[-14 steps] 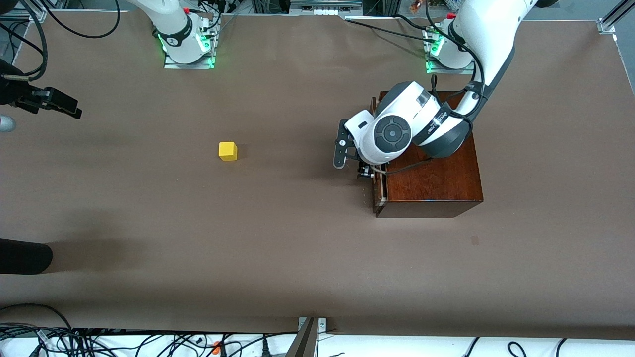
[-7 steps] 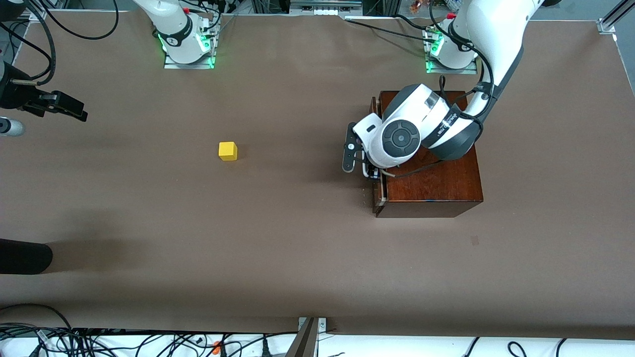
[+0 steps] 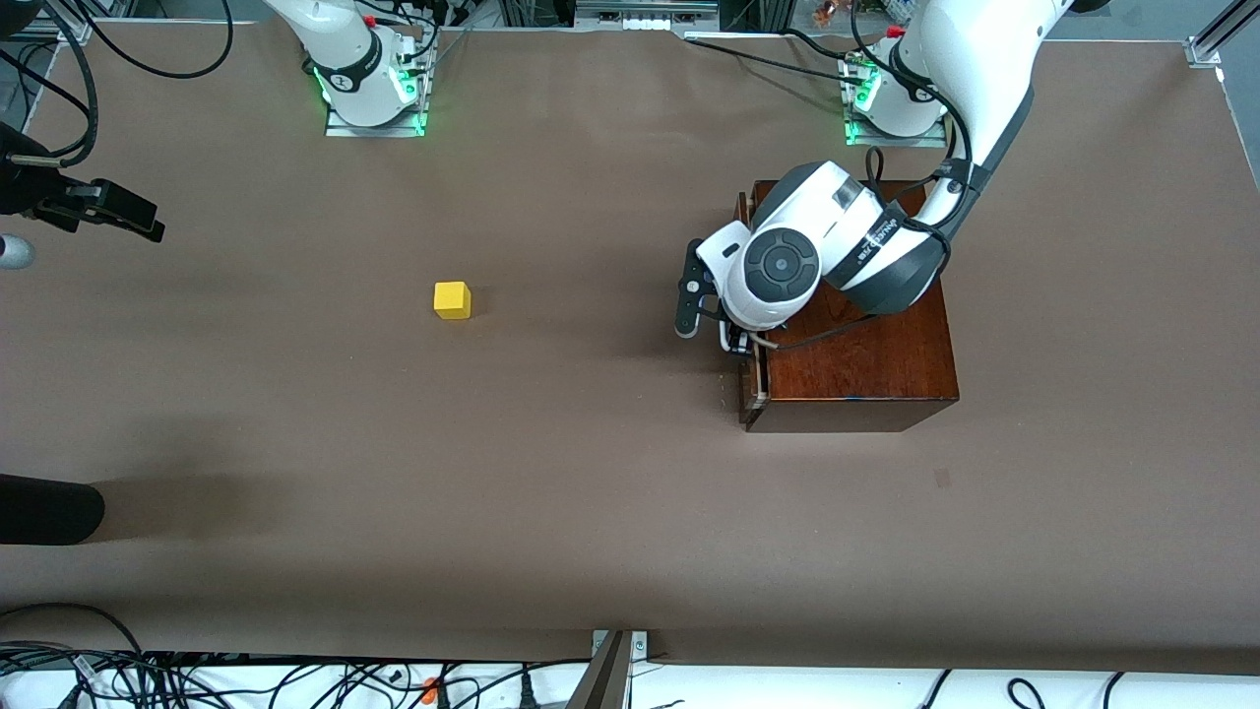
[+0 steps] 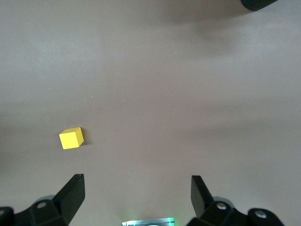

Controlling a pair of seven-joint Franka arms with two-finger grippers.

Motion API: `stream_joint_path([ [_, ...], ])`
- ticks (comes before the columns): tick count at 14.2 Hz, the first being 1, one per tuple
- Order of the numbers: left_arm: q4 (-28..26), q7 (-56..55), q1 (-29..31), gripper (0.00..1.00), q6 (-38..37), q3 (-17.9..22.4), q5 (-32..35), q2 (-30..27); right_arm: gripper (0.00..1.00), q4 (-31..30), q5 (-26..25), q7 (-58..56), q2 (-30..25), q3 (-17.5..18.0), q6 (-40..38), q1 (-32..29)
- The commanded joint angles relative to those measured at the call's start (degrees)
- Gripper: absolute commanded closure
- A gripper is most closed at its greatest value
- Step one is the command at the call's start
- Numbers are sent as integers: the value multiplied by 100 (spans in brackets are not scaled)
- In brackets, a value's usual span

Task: Open drawer, take yellow block, close drawer
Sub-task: 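Push the drawer shut into the box with the left gripper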

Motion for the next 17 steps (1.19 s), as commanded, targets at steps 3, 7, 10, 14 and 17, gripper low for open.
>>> stream_joint_path([
  [3,93,26,2,0,-446,55,550,-154,0,115,-81,58,13,-84,31,103],
  [7,102,26,11,0,-526,29,587,-145,0,115,-55,66,-39,-84,-57,94],
  [10,137,0,54,0,-526,3,368,-163,0,115,-11,66,-39,-84,-40,94],
  [14,295,-324,221,0,-666,20,-940,-496,0,115,-2,66,22,-76,21,103],
  [17,295,-737,423,0,-999,29,-1092,-795,0,115,-19,58,31,-76,39,94],
])
